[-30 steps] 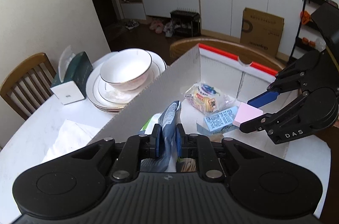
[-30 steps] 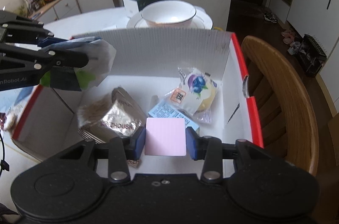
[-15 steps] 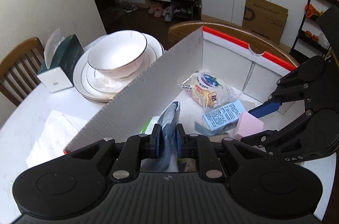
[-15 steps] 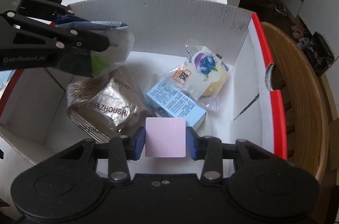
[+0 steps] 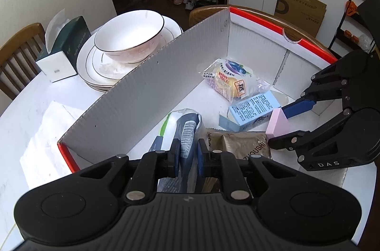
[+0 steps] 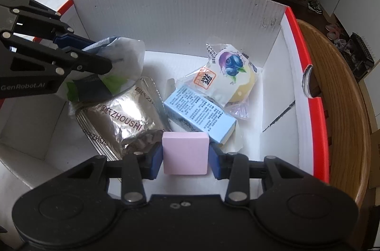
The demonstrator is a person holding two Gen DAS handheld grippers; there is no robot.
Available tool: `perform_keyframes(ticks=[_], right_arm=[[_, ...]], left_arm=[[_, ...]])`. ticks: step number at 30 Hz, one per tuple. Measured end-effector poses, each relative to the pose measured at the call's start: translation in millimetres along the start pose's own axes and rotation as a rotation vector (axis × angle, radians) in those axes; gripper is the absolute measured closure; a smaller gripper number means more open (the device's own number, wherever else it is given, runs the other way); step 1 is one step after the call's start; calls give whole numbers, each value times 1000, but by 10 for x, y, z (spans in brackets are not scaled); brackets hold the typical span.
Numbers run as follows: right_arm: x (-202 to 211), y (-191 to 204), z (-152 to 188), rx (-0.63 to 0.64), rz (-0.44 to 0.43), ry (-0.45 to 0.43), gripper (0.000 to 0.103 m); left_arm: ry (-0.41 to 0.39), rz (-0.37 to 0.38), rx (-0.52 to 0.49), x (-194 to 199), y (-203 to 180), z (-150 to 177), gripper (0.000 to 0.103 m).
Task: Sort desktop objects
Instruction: 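Open the left gripper releasing the tube box while the right releases the sticky pad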
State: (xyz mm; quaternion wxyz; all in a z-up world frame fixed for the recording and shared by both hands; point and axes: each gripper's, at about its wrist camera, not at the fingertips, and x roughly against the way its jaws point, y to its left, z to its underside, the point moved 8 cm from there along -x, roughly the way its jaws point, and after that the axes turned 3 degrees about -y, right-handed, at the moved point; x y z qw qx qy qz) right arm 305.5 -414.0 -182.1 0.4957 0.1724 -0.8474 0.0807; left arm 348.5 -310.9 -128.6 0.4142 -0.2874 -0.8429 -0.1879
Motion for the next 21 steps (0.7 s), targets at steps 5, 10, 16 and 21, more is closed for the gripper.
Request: perform_keyframes(ticks=[5, 10, 16, 21], right_arm=[[15, -7, 31, -6, 10, -2, 61], [112, 7, -34, -14, 16, -18, 59], [209, 32, -29, -23, 15, -40, 51], [283, 31, -76, -29, 6, -67, 46]], left_arm=[[0, 1, 6, 24, -14, 17, 89], [-4, 14, 2, 62, -54, 46, 84], [-12, 12, -2, 120, -100, 88, 62], [-61, 25, 3, 280, -132, 90, 38]])
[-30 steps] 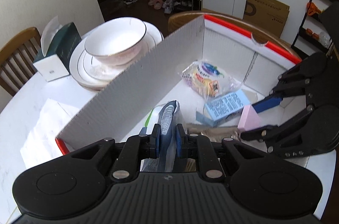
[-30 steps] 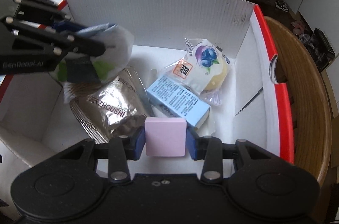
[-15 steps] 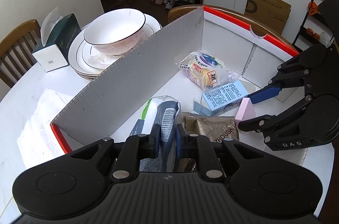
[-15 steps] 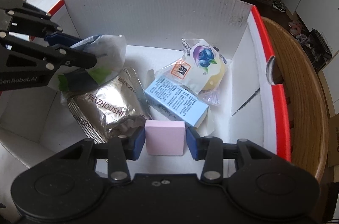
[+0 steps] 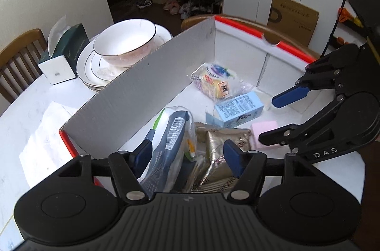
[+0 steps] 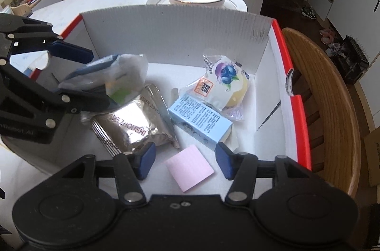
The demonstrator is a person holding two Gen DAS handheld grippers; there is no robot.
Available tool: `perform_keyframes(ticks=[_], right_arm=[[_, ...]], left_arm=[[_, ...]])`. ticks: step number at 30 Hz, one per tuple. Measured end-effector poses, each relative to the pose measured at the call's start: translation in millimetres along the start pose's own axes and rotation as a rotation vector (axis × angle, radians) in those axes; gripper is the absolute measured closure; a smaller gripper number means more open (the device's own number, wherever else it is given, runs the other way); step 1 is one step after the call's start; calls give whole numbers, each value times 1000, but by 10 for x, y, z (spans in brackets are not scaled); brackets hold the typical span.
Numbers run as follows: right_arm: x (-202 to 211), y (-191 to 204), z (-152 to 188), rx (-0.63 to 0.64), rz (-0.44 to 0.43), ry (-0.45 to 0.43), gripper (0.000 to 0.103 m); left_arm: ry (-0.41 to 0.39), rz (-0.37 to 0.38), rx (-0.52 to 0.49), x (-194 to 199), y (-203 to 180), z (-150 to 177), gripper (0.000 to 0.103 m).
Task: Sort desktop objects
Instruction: 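Open the left gripper releasing the tube box while the right releases the sticky pad, then withdraw both grippers from the red box back over the table pile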
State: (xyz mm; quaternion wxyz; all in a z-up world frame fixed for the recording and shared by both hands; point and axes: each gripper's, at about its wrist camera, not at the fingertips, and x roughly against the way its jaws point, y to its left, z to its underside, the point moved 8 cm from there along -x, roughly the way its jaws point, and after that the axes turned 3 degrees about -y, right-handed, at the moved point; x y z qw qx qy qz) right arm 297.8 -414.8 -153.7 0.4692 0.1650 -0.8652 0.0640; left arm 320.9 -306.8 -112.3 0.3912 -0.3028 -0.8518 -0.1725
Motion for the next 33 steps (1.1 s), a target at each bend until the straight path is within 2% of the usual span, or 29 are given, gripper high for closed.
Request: perform_keyframes(ticks=[4, 6, 10, 14, 18, 23, 33], right_arm=[[114, 40, -13, -5, -9, -25, 44], [168, 67, -30, -4, -8, -39, 38], [230, 126, -50, -5, -9, -58, 38], [332, 180, -79, -16, -16, -94, 33], [446, 232, -80, -34, -24, -124, 31], [598, 329, -65, -42, -34, -157, 30], [774, 598, -64, -57, -37, -205, 22]], left_arm=[[-29, 7, 3, 131, -30, -7, 38], [-42, 7, 1, 197, -41, -3, 38], [-71, 2, 8, 336, -47, 11, 38], [-110, -13, 31, 513, -39, 23, 38], [-135, -75, 71, 666, -26, 80, 38], [-169, -114, 81, 882, -72, 167, 38], [-207, -92, 80, 1237, -114, 375, 38]])
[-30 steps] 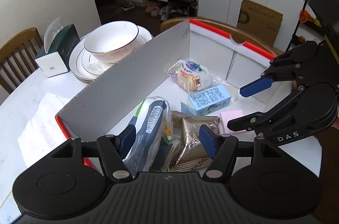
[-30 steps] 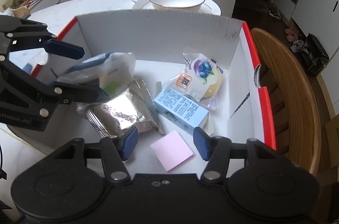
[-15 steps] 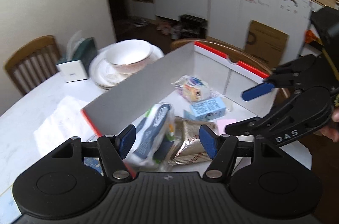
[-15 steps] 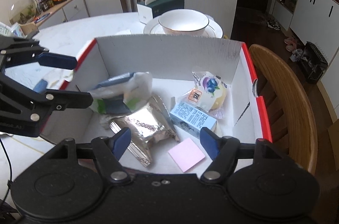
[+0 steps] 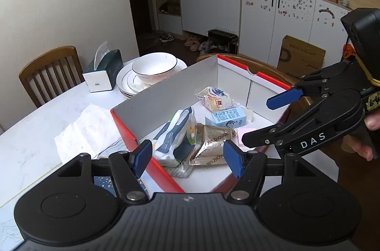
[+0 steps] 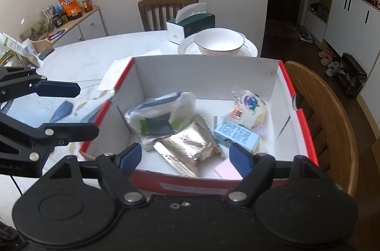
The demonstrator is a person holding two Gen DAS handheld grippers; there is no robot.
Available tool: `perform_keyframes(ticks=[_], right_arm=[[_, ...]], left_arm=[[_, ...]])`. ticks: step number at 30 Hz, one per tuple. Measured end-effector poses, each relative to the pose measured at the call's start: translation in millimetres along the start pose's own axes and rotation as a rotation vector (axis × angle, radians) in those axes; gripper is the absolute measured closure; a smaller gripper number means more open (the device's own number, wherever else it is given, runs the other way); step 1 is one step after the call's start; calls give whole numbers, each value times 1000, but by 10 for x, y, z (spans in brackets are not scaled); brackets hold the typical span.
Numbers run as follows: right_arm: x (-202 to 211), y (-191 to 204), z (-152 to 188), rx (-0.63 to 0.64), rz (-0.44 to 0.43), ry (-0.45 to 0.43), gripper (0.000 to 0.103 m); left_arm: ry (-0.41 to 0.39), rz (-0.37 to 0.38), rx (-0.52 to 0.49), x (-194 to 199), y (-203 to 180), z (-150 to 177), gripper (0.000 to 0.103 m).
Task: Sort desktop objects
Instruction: 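Withdraw both grippers from the red box back over the table pile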
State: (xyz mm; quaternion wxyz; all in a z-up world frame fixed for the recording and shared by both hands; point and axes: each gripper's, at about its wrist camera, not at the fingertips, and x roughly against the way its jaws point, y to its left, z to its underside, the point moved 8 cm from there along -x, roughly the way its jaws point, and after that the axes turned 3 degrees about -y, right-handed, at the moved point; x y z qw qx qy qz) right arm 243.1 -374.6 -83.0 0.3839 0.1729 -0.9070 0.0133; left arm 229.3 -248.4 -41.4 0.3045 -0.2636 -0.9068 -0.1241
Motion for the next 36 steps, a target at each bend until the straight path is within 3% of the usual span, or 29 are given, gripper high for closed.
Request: perform_keyframes(ticks=[11, 14, 25, 36], right_arm=[[98, 506, -14, -22, -34, -53, 18], [81, 692, -12, -20, -48, -58, 16], [1, 1316, 34, 7, -82, -54, 12], [-84, 1779, 93, 8, -87, -46, 11]], left_arm=[[-25, -7, 29, 427, 326, 180, 38], [-30, -15, 44, 531, 452, 259, 32], [-46, -34, 90, 879, 909, 569, 29], [-51, -22, 138, 1105, 1343, 889, 14]])
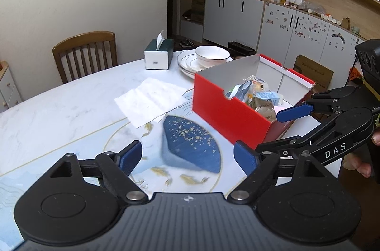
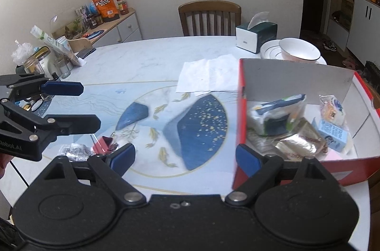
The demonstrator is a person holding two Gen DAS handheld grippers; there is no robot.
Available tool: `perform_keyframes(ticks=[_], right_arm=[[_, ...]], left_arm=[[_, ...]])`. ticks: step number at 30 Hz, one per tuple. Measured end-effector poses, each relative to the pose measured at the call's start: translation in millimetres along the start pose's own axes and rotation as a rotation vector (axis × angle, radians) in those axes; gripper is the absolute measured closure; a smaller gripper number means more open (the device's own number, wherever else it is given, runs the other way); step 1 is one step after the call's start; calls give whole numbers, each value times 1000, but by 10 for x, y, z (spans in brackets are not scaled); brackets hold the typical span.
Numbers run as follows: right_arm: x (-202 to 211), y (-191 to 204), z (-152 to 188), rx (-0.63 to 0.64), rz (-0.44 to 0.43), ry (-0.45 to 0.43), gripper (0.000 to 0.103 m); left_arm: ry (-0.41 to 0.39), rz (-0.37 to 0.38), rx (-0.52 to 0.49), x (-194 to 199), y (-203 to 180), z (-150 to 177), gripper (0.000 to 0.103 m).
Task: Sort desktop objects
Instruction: 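Withdraw both grippers from the red box back over the table pile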
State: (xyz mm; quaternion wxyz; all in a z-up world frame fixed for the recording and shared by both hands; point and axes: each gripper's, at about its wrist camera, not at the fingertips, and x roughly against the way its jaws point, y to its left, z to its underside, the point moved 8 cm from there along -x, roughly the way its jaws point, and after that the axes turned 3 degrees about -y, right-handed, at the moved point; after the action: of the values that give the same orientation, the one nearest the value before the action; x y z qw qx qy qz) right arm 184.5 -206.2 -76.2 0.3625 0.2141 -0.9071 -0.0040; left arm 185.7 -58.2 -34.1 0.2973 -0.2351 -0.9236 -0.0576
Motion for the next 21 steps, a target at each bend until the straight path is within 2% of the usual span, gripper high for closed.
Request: perform_keyframes(ticks=[3, 5, 21], right_arm=[[-36, 112, 6, 1, -3, 0, 11], [-58, 183, 9, 4, -4, -1, 11], [-362, 662, 72, 31, -8, 42, 11]], left_arm=[[-2, 3, 3, 46, 112, 68, 4], [-2, 7, 0, 83, 181, 132, 1], [101, 35, -30, 193, 764, 842, 1]])
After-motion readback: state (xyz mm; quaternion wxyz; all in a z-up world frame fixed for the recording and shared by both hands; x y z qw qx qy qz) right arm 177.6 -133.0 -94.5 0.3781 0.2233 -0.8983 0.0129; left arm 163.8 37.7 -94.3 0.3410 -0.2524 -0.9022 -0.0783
